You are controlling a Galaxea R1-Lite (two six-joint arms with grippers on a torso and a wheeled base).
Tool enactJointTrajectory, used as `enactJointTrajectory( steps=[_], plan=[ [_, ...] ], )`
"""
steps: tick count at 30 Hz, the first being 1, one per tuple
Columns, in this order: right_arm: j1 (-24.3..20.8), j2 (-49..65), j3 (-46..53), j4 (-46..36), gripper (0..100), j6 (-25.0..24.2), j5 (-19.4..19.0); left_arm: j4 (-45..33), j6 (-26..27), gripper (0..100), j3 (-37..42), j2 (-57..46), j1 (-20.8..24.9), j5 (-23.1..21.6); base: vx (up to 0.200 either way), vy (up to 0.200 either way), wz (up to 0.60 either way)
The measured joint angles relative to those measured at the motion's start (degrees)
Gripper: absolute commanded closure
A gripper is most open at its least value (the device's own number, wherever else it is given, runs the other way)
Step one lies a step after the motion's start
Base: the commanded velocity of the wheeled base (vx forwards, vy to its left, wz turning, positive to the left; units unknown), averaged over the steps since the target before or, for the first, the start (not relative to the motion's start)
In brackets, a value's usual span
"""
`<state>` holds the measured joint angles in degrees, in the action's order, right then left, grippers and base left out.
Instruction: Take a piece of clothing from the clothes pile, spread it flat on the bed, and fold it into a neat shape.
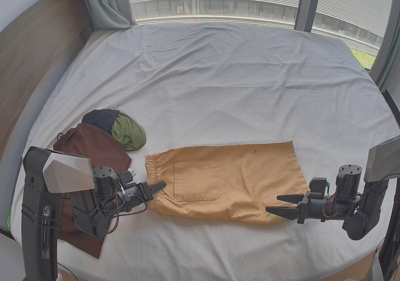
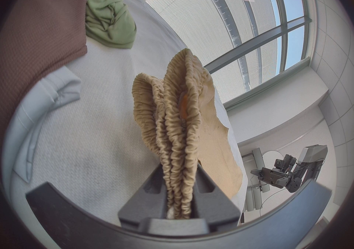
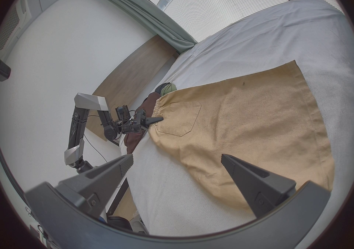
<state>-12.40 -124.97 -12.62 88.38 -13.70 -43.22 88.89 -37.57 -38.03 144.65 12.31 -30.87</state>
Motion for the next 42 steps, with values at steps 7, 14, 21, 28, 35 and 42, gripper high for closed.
enactJointTrajectory(
  steps=[7, 14, 21, 28, 35, 42],
  plan=[
    [0.22, -0.37, -0.09, 0.05, 0, 0.00, -0.02, 0.04, 0.82, 100, 0.39, -1.22, -1.21, -0.24, 0.000, 0.000, 0.00],
    [0.37, -1.17, -0.17, 0.07, 0, 1.08, -0.02, 0.06, 1.10, 100, 1.02, -2.23, -1.99, -1.54, 0.000, 0.000, 0.00],
    [0.52, -1.74, -0.22, 0.02, 0, 1.50, 0.00, 0.11, 2.38, 100, 1.22, -2.58, -4.55, -5.73, 0.000, 0.000, 0.00],
    [0.52, -1.94, -0.22, 0.02, 0, 1.50, 0.00, 0.11, 4.34, 100, 2.10, -3.06, -7.06, -10.68, 0.000, 0.000, 0.00],
    [0.59, -1.96, -0.26, 0.05, 0, 1.50, 0.00, 0.06, 4.38, 100, 2.93, -4.46, -9.14, -13.36, 0.000, 0.000, 0.00],
    [0.59, -1.96, -0.24, 0.07, 0, 1.50, 0.00, 0.01, 4.40, 100, 3.15, -5.35, -11.06, -14.24, 0.000, 0.000, 0.00]
  ],
)
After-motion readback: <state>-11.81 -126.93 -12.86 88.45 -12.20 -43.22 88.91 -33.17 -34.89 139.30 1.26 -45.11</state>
